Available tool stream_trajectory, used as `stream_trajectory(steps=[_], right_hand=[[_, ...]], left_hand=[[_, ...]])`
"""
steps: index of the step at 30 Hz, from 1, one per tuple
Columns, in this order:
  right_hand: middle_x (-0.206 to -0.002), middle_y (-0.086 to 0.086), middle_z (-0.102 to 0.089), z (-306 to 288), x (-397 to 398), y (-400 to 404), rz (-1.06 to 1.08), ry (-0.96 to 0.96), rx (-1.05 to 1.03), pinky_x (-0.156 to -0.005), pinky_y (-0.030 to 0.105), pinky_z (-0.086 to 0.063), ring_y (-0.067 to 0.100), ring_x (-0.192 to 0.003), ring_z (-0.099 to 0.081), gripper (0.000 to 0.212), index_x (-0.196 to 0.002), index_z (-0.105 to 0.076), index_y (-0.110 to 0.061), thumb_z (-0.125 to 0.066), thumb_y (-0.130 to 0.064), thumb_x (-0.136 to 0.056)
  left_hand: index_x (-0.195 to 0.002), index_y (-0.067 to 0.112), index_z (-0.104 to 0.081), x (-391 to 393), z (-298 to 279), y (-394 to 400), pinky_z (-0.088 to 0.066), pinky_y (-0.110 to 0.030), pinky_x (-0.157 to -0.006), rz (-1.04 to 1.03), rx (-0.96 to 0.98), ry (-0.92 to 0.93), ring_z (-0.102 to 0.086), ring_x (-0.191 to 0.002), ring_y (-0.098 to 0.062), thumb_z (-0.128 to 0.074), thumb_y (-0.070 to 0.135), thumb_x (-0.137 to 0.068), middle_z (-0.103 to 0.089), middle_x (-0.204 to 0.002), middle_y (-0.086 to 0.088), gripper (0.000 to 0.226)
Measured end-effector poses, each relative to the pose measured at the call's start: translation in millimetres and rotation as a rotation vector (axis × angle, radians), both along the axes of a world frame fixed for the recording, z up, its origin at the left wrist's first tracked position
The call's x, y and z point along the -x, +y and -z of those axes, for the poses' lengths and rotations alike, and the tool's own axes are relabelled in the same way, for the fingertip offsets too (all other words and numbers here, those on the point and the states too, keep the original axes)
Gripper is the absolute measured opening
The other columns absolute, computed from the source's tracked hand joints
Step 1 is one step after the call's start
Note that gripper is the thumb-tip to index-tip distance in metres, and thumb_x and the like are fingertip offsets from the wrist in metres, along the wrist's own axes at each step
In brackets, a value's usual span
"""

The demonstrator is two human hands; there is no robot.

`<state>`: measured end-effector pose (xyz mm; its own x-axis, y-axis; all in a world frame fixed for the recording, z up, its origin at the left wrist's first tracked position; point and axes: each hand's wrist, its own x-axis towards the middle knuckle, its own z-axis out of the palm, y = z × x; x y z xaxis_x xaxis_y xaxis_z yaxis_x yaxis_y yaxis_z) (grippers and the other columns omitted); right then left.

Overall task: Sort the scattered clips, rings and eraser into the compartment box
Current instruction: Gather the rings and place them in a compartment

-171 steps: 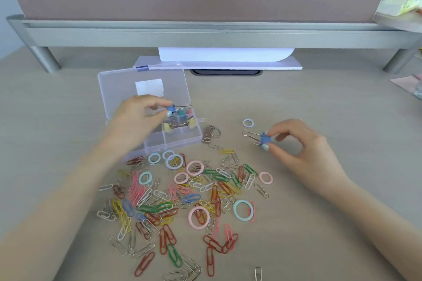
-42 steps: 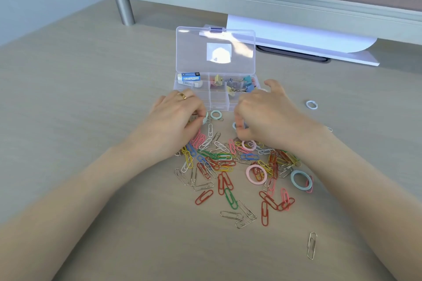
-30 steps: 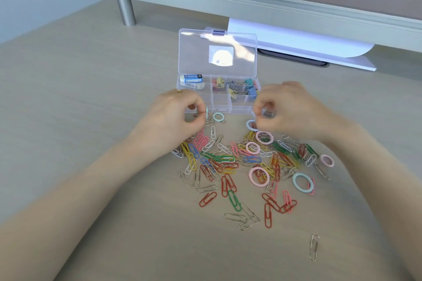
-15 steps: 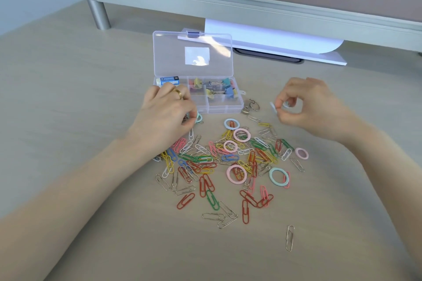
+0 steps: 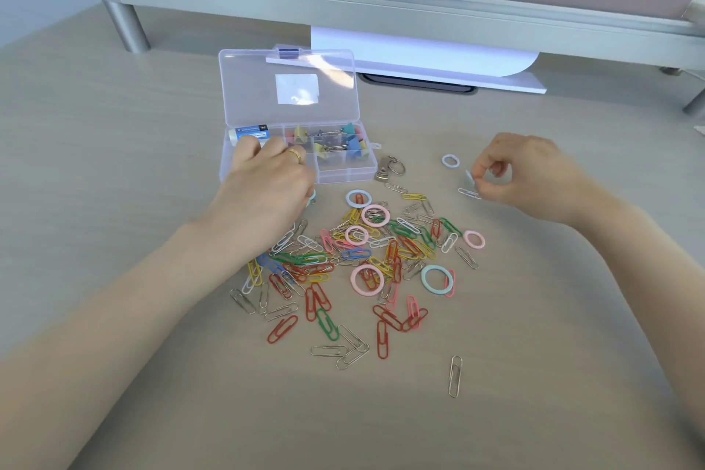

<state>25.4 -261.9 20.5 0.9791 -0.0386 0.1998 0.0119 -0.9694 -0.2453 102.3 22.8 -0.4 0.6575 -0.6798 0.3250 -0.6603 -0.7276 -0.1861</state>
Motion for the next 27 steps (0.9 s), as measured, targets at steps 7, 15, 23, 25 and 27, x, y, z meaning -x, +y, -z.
stream_trajectory(steps=[7,15,23,25,27], right_hand=[[-0.084,-0.002,-0.051,10.9,-43.9,-7.7,0.061,-0.059,0.136,-0.099,0.041,-0.030,0.024,-0.077,-0.056,0.002,-0.075,-0.061,-0.022,-0.061,-0.024,-0.076],[-0.085,-0.006,-0.050,19.8,-48.6,-6.2,0.039,-0.031,0.068,-0.104,0.043,-0.023,0.014,-0.079,-0.048,0.007,-0.077,-0.058,-0.028,-0.059,-0.034,-0.080],[-0.085,-0.001,-0.060,6.1,-54.0,6.3,0.135,0.096,0.193,-0.080,0.035,-0.033,0.025,-0.089,-0.055,0.010,-0.074,-0.061,-0.020,-0.059,-0.028,-0.080],[-0.087,0.002,-0.065,2.8,-55.5,13.2,0.177,0.162,0.227,-0.073,0.032,-0.033,0.029,-0.087,-0.057,0.012,-0.073,-0.061,-0.016,-0.060,-0.027,-0.078],[-0.086,0.006,-0.066,1.8,-58.1,19.5,0.220,0.216,0.285,-0.071,0.031,-0.032,0.030,-0.085,-0.058,0.017,-0.079,-0.063,-0.012,-0.060,-0.027,-0.076]], left_hand=[[-0.058,0.013,-0.061,-1.1,1.7,-5.7,-0.014,-0.033,-0.064,-0.051,-0.024,0.022,-0.050,-0.073,-0.026,-0.069,0.002,-0.066,-0.058,-0.062,-0.004,0.016],[-0.073,0.016,-0.068,5.6,10.1,8.8,-0.017,-0.030,-0.070,-0.075,0.266,0.142,-0.048,-0.080,-0.024,-0.060,0.012,-0.079,-0.063,-0.073,-0.001,0.010],[-0.080,0.017,-0.063,3.3,5.9,7.1,-0.016,-0.029,-0.073,-0.104,0.295,0.247,-0.043,-0.087,-0.019,-0.057,0.014,-0.082,-0.056,-0.076,0.005,0.007],[-0.079,0.017,-0.061,3.1,5.0,7.5,-0.017,-0.031,-0.075,-0.110,0.215,0.216,-0.045,-0.092,-0.022,-0.053,0.013,-0.084,-0.059,-0.081,0.003,0.009],[-0.079,0.018,-0.058,4.3,4.7,6.8,-0.017,-0.031,-0.074,-0.118,0.162,0.177,-0.045,-0.094,-0.022,-0.050,0.014,-0.085,-0.057,-0.084,0.002,0.011]])
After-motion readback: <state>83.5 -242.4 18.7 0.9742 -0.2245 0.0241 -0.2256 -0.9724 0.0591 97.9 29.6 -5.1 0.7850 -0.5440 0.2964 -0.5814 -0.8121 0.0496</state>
